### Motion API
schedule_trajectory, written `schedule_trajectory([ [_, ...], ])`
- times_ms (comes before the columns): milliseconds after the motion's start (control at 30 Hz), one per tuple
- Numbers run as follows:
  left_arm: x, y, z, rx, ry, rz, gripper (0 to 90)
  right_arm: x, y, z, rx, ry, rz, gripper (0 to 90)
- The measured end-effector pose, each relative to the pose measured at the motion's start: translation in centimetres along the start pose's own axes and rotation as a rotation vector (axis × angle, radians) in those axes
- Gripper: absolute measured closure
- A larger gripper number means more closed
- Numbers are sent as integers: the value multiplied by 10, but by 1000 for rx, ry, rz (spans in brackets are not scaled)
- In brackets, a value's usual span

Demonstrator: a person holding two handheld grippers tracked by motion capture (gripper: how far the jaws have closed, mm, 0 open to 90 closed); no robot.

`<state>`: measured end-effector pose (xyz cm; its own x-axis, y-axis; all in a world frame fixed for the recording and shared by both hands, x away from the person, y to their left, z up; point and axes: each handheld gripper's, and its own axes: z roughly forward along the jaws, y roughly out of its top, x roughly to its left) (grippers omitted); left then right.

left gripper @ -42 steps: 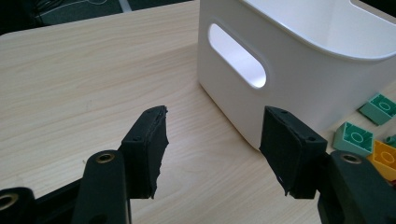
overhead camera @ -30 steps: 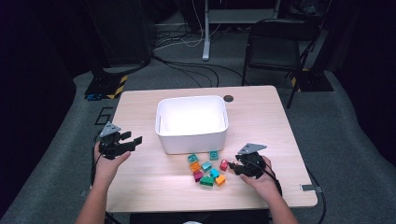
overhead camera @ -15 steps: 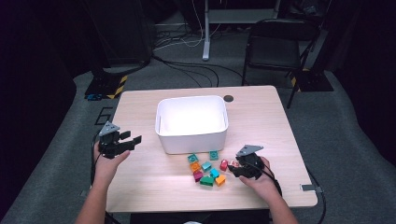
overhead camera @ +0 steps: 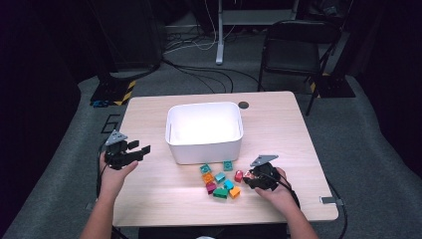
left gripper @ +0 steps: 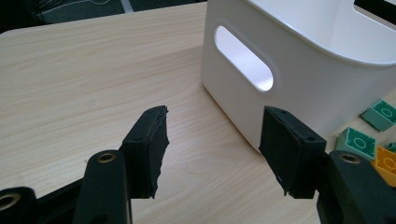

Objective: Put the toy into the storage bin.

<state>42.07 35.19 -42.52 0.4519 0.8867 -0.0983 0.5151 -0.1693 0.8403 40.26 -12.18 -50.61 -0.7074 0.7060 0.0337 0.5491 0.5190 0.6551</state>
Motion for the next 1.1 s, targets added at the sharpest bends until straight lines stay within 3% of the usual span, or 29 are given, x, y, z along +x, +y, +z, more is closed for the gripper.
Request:
schedule_trajectory([
  [333, 0, 0, 0, 0, 0, 0, 413, -2, 1, -2, 4, -1, 4, 582],
  [500, 0, -1, 0, -8, 4, -2, 414, -5, 2, -7, -13, -13, 42, 582],
  [800, 3, -1, -4, -10, 2, -8, 417, -10, 7, -20, -23, -27, 70, 583],
  [1100, 3, -3, -7, -18, 4, -13, 417, -3, 27, -45, -63, -35, 75, 583],
])
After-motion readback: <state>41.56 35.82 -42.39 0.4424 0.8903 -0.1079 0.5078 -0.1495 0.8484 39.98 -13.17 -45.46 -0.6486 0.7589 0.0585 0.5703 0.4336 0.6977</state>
